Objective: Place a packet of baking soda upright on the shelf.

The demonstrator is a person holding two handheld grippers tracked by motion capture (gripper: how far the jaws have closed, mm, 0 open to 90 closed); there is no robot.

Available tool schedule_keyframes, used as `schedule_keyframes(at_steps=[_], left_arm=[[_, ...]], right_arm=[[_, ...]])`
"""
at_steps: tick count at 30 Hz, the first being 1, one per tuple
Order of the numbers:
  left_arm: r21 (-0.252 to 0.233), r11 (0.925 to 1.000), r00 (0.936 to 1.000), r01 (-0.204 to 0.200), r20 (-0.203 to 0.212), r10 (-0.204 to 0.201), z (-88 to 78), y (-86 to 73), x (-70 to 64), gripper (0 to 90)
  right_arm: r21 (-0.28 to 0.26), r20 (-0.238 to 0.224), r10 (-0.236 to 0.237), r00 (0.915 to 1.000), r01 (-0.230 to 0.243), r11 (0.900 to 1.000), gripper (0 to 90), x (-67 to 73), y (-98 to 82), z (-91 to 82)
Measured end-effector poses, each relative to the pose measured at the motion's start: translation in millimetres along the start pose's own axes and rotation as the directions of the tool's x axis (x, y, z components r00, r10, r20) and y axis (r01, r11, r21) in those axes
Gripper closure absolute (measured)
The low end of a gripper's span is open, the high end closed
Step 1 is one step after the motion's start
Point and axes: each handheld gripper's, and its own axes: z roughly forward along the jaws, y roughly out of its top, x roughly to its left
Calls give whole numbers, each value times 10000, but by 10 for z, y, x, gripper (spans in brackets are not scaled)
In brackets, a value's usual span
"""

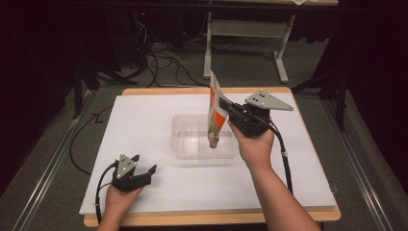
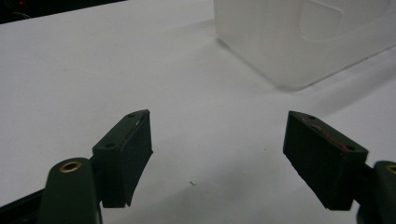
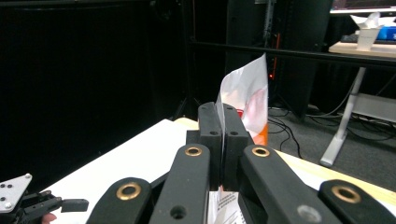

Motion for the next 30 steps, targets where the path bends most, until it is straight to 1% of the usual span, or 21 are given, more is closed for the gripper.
schedule_keyframes(at_steps=[2, 4, 10, 22, 30], left_arm=[[-39, 10000, 10000, 33, 7, -33, -3, -2, 2, 237], [-66, 10000, 10000, 60, 17, -60, -5, -3, 3, 235], [-101, 9999, 10000, 77, 33, -77, -6, -4, 5, 233], [-121, 9999, 9999, 109, 83, -108, -13, -6, 10, 225], [-129, 9999, 9999, 110, 96, -109, -13, -6, 11, 225]], right_arm=[[-18, -99, -73, 9999, 73, 10000, 900, 47, -22, 48], [-55, -230, -26, 9997, 25, 10000, 900, 94, -48, 101], [-116, -474, -46, 9989, 40, 9999, 900, 154, -95, 189], [-77, -598, 39, 9982, -44, 10000, 900, 188, -141, 271], [37, -591, 136, 9982, -134, 9999, 900, 176, -182, 289]])
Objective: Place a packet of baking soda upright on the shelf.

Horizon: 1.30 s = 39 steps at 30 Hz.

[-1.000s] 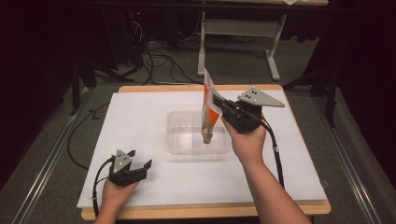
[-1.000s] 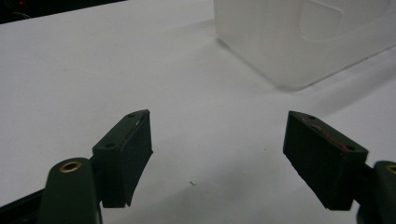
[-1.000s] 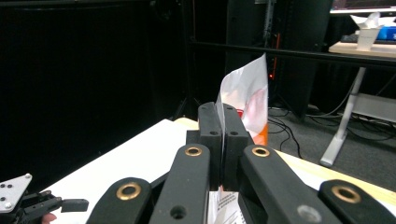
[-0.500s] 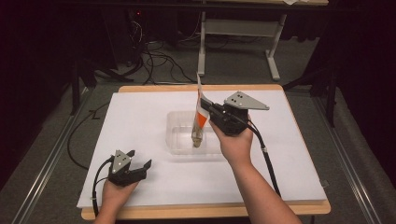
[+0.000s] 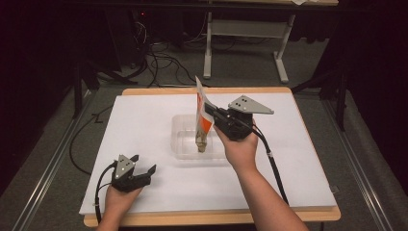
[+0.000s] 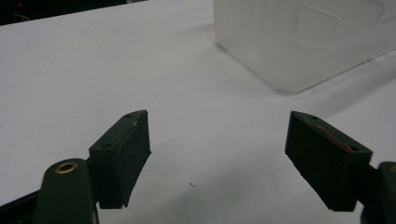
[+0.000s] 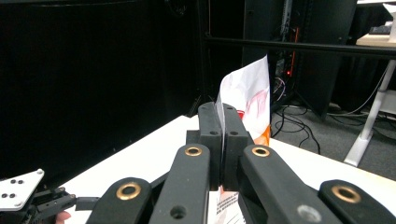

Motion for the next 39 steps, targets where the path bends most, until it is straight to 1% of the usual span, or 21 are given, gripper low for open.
schedule_keyframes(at_steps=[4, 9, 12, 15, 21, 26, 28, 30, 32, 33, 34, 35, 36, 37, 39], left_arm=[[-1, 10000, 10000, -6, 4, 6, 0, 0, -1, 225], [2, 10000, 10000, 1, 11, -1, 0, 0, 0, 225], [28, 10000, 10000, 4, 15, -4, 2, 1, 1, 225], [28, 10000, 10000, -13, 10, 13, 3, 1, 0, 225], [8, 10000, 10000, -13, 8, 13, 2, 1, -2, 225], [6, 10000, 10000, -11, 9, 11, 1, 1, -2, 225], [2, 10000, 10000, -14, 14, 14, 0, 0, -2, 225], [1, 10000, 10000, -16, 23, 16, 0, 0, -2, 225], [-4, 10000, 10000, -16, 27, 16, 1, 0, -2, 225], [-5, 10000, 10000, -21, 27, 21, 1, 0, -2, 225], [14, 10000, 10000, -18, 33, 18, 0, 1, -1, 225], [15, 10000, 10000, -17, 39, 17, 0, 1, -1, 225], [23, 10000, 10000, -12, 47, 12, 0, 1, 0, 225], [22, 10000, 10000, -19, 47, 19, 0, 1, 0, 225], [38, 10000, 10000, -42, 33, 42, 2, 2, -2, 225]], right_arm=[[-7, 14, 67, 10000, -67, 10000, 900, -25, -48, 4], [20, 91, 148, 9998, -148, 9999, 900, -62, -65, -7], [-116, 42, 239, 9997, -238, 9996, 900, -72, -56, -37], [-300, 19, 182, 9998, -181, 9994, 900, -66, -26, -67], [-76, 146, 233, 9996, -232, 9997, 900, -104, -50, -17], [160, 217, 244, 9995, -248, 9996, 900, -153, -79, 68], [264, 329, 197, 9993, -206, 9994, 900, -175, -96, 114], [325, 504, -77, 9987, 60, 9995, 900, -193, -116, 160], [433, 630, -185, 9978, 158, 9989, 900, -215, -157, 203], [544, 666, -147, 9977, 110, 9985, 900, -227, -201, 229], [725, 748, -214, 9970, 160, 9972, 900, -238, -289, 262], [725, 748, -214, 9970, 160, 9972, 900, -238, -289, 262], [592, 781, -15, 9969, -32, 9982, 900, -260, -375, 261], [592, 781, -15, 9969, -32, 9982, 900, -260, -375, 261], [574, 779, 194, 9968, -239, 9981, 900, -288, -403, 246]])
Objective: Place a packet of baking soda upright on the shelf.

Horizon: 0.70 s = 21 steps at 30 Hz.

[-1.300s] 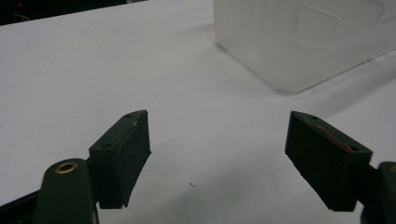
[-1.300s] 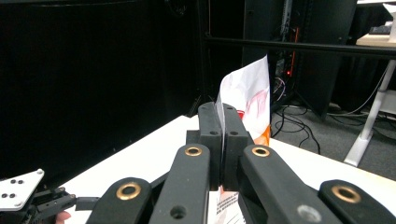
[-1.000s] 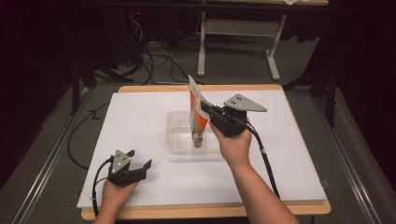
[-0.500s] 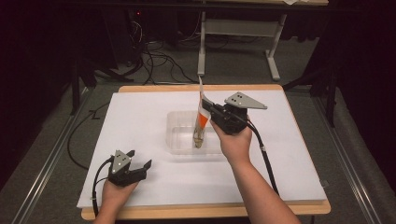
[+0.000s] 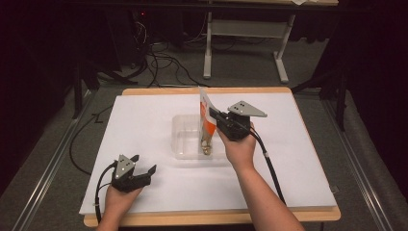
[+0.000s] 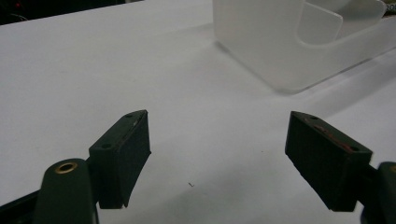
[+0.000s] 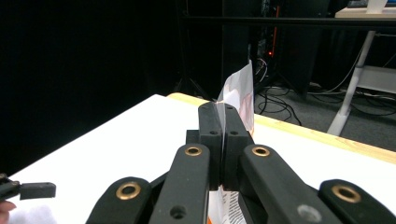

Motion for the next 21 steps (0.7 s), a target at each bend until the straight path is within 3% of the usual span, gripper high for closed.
schedule_keyframes(at_steps=[6, 9, 13, 17, 21], left_arm=[[20, 10000, 10000, -27, -47, 27, 5, 1, -5, 226], [20, 10000, 10000, -66, -67, 67, 2, 1, -8, 226], [37, 10000, 10000, -45, -56, 45, 2, 1, -5, 227], [19, 10000, 10000, -49, -61, 49, 2, 1, -6, 227], [32, 10000, 10000, -30, -45, 31, 2, 1, -4, 227]], right_arm=[[-36, 133, -135, 9998, 136, 9999, 900, -9, -9, -15], [-91, 112, 136, 9998, -135, 9999, 891, -33, -18, -4], [-81, 163, 107, 9998, -106, 9999, 877, -36, -18, -4], [97, 46, 139, 9999, -139, 9999, 732, -32, -68, -4], [460, 75, 31, 10000, -34, 9989, 648, 22, -193, 5]])
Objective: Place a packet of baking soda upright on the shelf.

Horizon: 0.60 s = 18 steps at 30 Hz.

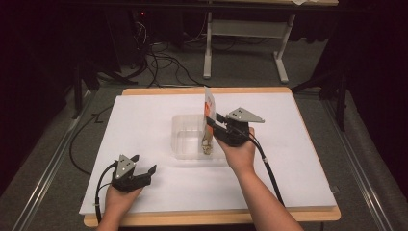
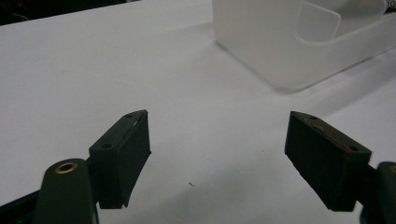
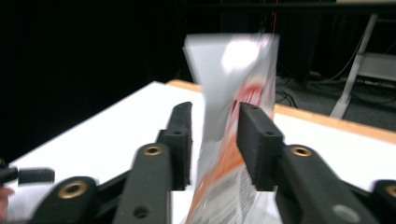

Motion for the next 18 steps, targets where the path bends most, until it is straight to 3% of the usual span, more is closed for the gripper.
schedule_keyframes(at_steps=[3, 6, 13, 15, 18], left_arm=[[-5, 10000, 10000, 0, -2, 0, 0, 0, 0, 227], [13, 10000, 10000, -28, -15, 28, 2, 1, -2, 228], [-70, 10000, 10000, 4, -35, -4, -4, -3, 0, 228], [-68, 10000, 10000, 7, -5, -7, -8, -3, 3, 227], [-115, 9999, 10000, -15, 4, 15, -17, -6, 2, 227]], right_arm=[[233, 133, -80, 9999, 77, 9997, 612, 40, -99, 6], [878, 516, -157, 9985, 112, 9961, 577, 68, -268, 79], [1113, 868, 167, 9961, -263, 9934, 579, 13, -203, 250], [1254, 981, 163, 9950, -286, 9917, 640, 16, -174, 299], [1483, 1203, -20, 9927, -159, 9888, 900, 43, -184, 338]])
